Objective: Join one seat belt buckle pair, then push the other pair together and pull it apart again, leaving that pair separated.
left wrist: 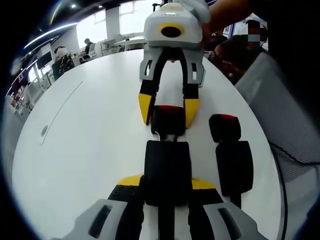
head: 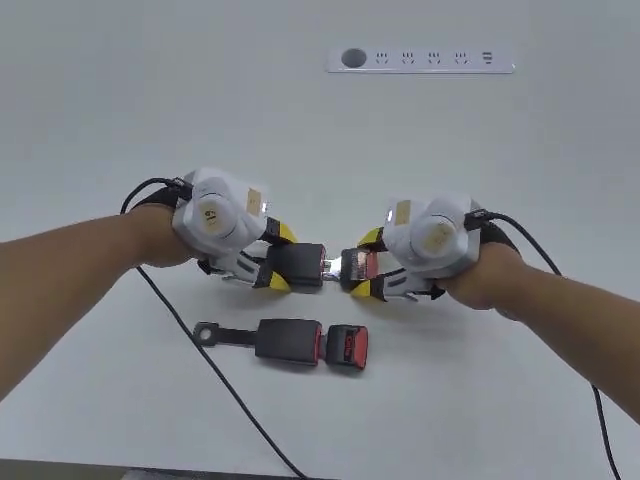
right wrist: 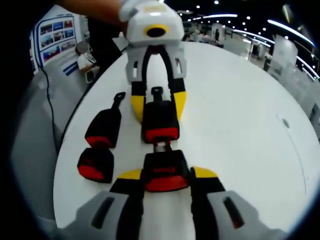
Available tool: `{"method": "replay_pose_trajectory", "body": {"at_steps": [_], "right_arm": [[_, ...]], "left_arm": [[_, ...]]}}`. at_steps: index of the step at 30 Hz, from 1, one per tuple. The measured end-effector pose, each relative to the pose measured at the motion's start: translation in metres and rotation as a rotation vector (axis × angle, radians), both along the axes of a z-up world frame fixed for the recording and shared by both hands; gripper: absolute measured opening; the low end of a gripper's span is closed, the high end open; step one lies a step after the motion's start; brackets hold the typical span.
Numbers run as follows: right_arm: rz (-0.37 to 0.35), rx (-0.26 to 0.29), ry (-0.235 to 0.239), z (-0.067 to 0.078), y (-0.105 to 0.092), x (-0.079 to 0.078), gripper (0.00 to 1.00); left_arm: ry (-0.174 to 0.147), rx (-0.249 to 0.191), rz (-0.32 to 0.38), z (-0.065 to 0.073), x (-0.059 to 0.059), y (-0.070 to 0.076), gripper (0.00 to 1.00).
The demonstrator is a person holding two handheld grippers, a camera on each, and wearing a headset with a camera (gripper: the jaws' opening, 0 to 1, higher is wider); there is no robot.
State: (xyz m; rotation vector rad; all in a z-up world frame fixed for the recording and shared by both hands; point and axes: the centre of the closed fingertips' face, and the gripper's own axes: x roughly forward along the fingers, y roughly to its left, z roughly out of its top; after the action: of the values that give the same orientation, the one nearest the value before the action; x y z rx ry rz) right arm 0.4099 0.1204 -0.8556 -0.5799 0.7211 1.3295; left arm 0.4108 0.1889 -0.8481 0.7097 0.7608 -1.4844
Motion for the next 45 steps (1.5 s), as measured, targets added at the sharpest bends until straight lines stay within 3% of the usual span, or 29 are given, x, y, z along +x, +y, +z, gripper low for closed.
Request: {"method": "replay_pose_trajectory", "body": {"at_steps": [3,11,31,45], "right_arm": [[-0.011,0.027,-0.001,0.0,-0.001,0.0,0.36],[-0.013,0.039,0.001,0.001,-0.011,-0.002,0.36],[-0.059,0.036,-0.001,0.0,-0.069,-0.004,0.37],[-0.088,0.027,0.007,0.004,-0.088,-0.009,0.37]], "left_arm": [[0.0,0.0,0.001,0.0,0.0,-0.001,0.34],[0.0,-0.007,0.007,0.0,0.0,0.0,0.34],[0.003,-0.013,0.018,0.001,0.0,-0.001,0.34],[0.003,-0.01,0.025,0.0,-0.001,0.0,0.35]]}}
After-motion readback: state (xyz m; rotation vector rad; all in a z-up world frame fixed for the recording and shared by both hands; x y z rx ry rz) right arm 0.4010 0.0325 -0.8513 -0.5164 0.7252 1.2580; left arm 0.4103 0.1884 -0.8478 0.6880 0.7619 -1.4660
